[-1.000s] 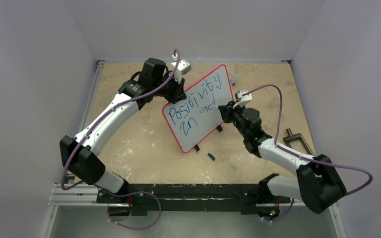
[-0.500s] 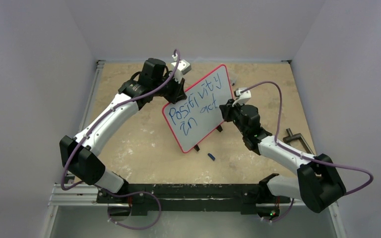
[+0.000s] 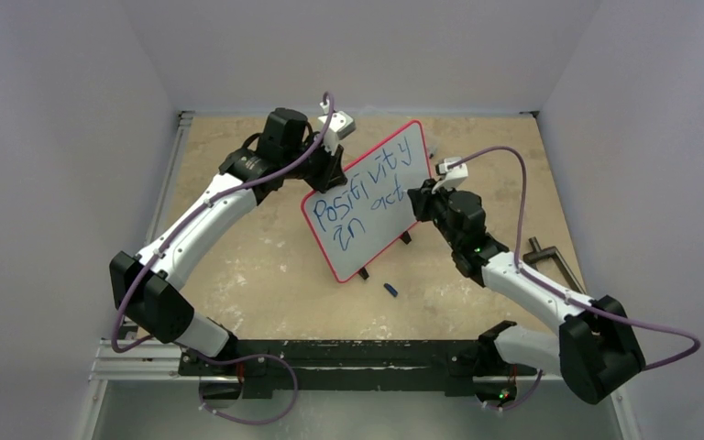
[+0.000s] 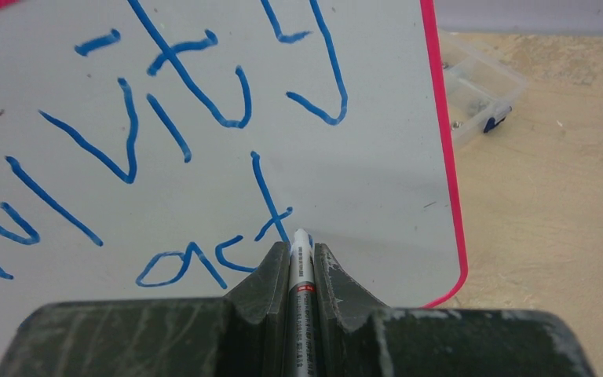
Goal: Write a sentence on the whiteboard
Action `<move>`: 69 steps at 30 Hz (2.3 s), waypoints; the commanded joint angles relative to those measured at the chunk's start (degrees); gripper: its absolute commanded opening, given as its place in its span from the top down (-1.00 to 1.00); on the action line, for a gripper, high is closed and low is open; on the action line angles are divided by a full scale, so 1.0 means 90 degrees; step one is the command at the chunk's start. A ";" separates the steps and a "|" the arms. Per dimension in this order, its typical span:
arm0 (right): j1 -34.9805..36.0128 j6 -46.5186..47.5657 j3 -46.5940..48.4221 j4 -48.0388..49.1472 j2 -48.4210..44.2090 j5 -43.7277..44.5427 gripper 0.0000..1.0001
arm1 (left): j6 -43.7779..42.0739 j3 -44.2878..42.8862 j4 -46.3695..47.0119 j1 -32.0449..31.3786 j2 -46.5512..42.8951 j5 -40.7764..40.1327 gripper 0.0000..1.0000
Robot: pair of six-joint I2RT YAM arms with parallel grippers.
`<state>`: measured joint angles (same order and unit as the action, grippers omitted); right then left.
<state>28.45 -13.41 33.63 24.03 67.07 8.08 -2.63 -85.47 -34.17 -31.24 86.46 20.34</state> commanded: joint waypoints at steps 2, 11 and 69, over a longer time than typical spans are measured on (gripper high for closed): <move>-0.0016 0.0085 0.0253 0.0106 -0.0429 0.0157 1.00 | -0.0689 0.0180 -0.0646 -0.0091 -0.0043 -0.0135 1.00; -0.0058 0.0073 0.0531 0.0282 -0.0090 0.0195 1.00 | -0.0689 0.0198 -0.0633 -0.0089 -0.0082 -0.0147 1.00; -0.0106 -0.0238 0.0309 0.0062 -0.0595 0.0116 1.00 | -0.0678 0.0205 -0.0618 -0.0100 -0.0104 -0.0129 1.00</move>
<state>27.38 -14.59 33.47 21.80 62.50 9.47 -2.68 -85.36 -34.44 -31.55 86.00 20.36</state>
